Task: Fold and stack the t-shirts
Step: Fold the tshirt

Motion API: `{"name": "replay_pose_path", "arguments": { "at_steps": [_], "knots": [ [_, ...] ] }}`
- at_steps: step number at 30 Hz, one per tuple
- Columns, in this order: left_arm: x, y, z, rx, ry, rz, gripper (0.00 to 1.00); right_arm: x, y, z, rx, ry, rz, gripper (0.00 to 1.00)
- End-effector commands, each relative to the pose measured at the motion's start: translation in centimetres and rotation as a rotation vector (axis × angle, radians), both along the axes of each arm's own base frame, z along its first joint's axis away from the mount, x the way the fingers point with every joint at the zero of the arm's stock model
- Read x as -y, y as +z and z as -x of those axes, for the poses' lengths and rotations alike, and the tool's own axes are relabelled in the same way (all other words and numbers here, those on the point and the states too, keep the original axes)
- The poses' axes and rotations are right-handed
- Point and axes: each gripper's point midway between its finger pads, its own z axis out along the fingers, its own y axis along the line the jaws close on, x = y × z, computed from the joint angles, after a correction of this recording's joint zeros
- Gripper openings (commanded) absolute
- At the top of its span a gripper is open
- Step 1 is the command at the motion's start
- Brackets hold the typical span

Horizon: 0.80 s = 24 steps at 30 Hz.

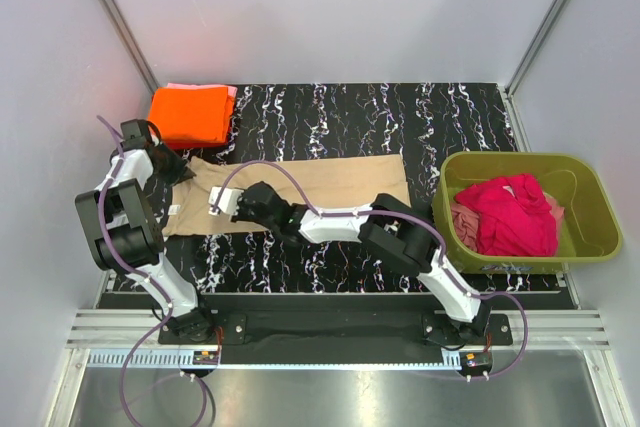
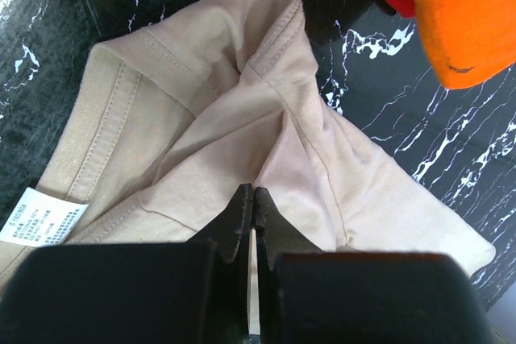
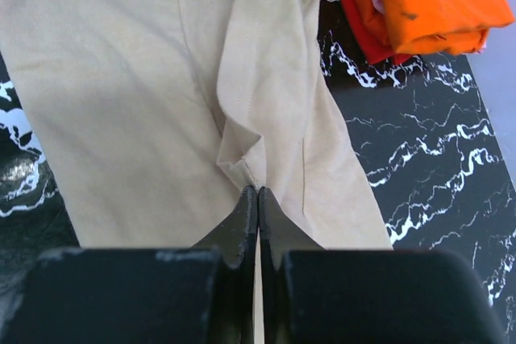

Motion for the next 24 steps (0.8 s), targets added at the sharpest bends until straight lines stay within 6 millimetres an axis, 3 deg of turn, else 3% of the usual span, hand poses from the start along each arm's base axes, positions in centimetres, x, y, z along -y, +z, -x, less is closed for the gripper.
{"name": "replay_pose_path", "arguments": {
  "at_steps": [1, 7, 17, 24],
  "knots": [
    [-0.7, 3.0, -0.8, 0.075, -0.011, -0.068, 0.0, 0.6, 5.3, -0.7, 0.044, -0.025, -0.131, 0.0],
    [-0.7, 2.7, 0.6, 0.04, -0.013, -0.107, 0.0, 1.5, 4.5, 0.1, 0.019, -0.017, -0.133, 0.0],
    [-0.6, 0.4, 3.4, -0.043, 0.003, -0.154, 0.0, 2.0, 4.4, 1.7, -0.047, 0.009, -0.162, 0.0],
    [-0.5, -0.8, 4.0, -0.08, 0.017, -0.144, 0.06, 1.6, 3.5, 3.0, -0.071, 0.043, -0.122, 0.0]
  ]
}}
